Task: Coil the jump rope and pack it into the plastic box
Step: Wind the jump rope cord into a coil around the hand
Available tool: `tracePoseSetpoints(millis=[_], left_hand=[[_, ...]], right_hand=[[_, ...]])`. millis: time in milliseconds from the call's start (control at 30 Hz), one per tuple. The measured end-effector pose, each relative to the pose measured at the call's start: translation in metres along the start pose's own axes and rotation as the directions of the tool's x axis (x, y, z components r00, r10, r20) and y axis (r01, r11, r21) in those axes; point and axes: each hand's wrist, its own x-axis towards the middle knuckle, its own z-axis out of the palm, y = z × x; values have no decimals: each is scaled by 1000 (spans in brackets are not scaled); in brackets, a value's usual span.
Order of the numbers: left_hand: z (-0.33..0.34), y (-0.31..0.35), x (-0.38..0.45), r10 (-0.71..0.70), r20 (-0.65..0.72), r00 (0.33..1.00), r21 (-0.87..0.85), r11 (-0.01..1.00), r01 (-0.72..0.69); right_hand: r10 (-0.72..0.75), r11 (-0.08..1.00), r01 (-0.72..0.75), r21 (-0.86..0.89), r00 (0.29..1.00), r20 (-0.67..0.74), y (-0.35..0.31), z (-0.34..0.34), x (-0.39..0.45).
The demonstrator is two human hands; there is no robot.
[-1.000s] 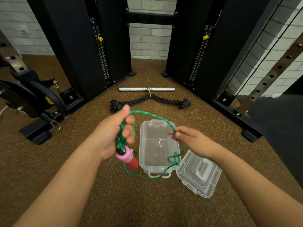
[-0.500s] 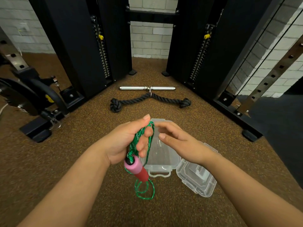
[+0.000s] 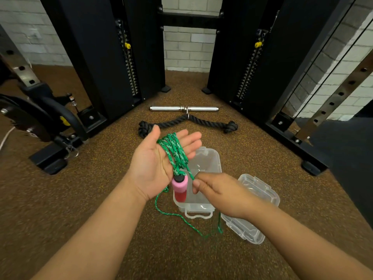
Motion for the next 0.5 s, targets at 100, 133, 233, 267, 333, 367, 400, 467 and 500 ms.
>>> tracePoseSetpoints(millis=[100,133,233,267,333,367,400,467,500], left_hand=[[-2,-3,3,25,-61,998,41,999,-22],[-3,-4,4,23,-75,997,86,996,-17],[-3,-8,5,-37,-107,994,259,964,64],[-3,-9,4,-68,-110,992,321,942,100],[-2,-10,0,-136,-88,987,444,882,160],[-1,-11,-2,-172,-67,983,487,854,183],[0,-11,-5,-205,-42,978,525,828,196],[3,-11,-9,-254,-2,967,603,772,203],[4,-12,-10,-279,16,960,630,749,208]], right_hand=[[-123,991,123,-44,992,14,-13,-5,-2],[-148,988,148,-42,989,5,-17,-7,-3],[-183,982,185,27,982,-42,-23,-16,-5],[-189,978,194,82,980,-61,-24,-19,-5],[-175,957,196,212,978,-115,-24,-26,-3],[-157,946,190,262,977,-142,-24,-29,-2],[-141,933,186,307,977,-163,-22,-33,-2],[-122,922,187,339,972,-202,-20,-39,-2],[-112,929,182,322,968,-225,-19,-41,-2]])
